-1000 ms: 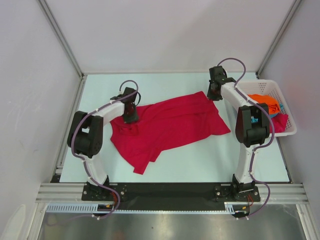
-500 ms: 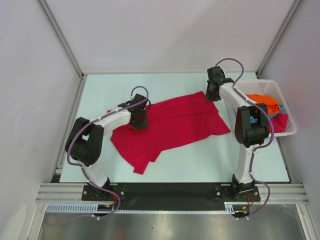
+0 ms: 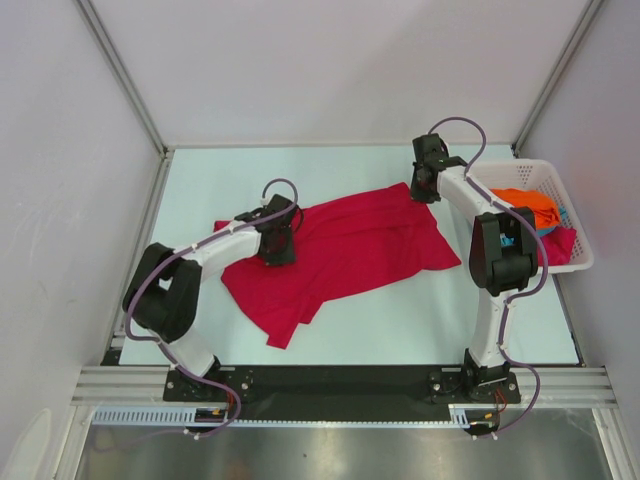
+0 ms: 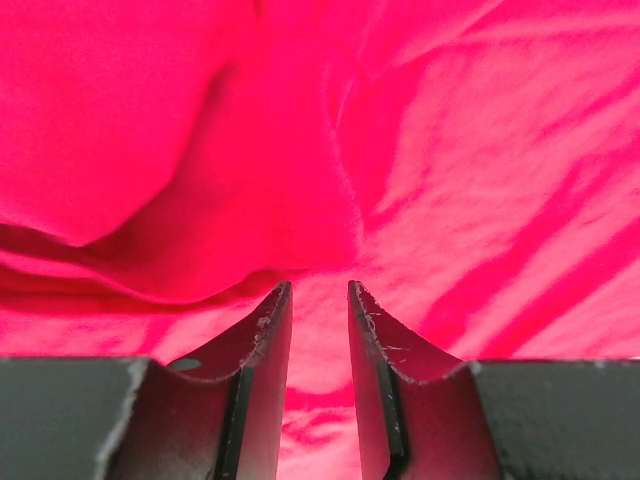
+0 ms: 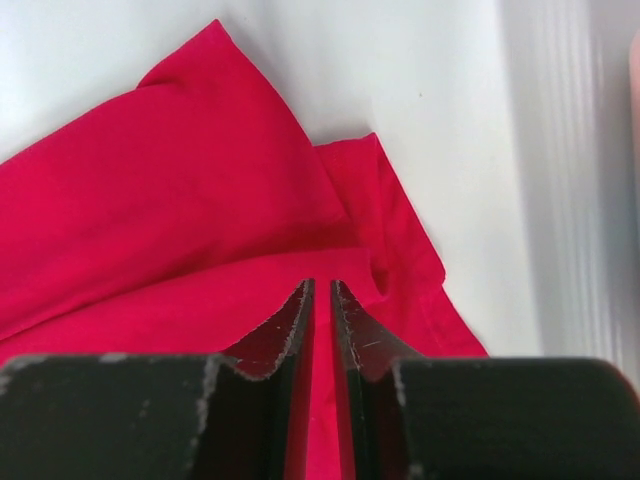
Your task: Fold and stack the t-shirts
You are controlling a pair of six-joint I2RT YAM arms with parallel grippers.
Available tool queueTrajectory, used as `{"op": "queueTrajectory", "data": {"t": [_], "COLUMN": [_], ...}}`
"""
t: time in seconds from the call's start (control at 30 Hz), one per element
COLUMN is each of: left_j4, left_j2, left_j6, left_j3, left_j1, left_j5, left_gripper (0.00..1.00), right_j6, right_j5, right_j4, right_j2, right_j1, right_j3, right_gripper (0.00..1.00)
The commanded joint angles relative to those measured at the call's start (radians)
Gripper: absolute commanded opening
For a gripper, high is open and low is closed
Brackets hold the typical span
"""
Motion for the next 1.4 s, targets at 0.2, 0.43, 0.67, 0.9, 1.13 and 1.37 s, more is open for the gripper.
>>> {"op": "queueTrajectory", "data": {"t": [0.2,0.43,0.67,0.9,1.13,1.37], "left_j4": [-0.097,-0.054,0.006,0.055,0.074,0.074], "left_j2": [-0.101,-0.055,0.029,0.031,-0.055,-0.182], "left_j6": [0.024,0.022,0.034,0.022,0.011,-0.007], "left_j3": [0.201,0.150,0.121,0.035,-0.098,-0.213], "left_j1": [0.005,0.139,0.219,0.225,0.225,0.220], "left_j5": [-0.089,-0.044,-0.021,0.051,0.069,0.091], "left_gripper": [0.35,0.34,0.32,0.31,0.31,0.30], "right_j6": [-0.004,-0.007,-0.010,-0.012,-0.006,-0.006], "right_j5": [0.020,0.021,0.020,0.026,0.021,0.026], "right_j4": [0.013,0.011,0.011,0.010,0.013,0.019], "right_j2": [-0.064,-0.063,-0.064,-0.057,-0.048,-0.048], "right_j1": [-0.001,0.000,-0.007,-0.006,0.008,0.022], "right_j3": [-0.006,-0.008,-0.014,-0.016,-0.025,-0.045], "right_gripper": [0.17,0.17,0.16,0.16,0.16,0.16]}}
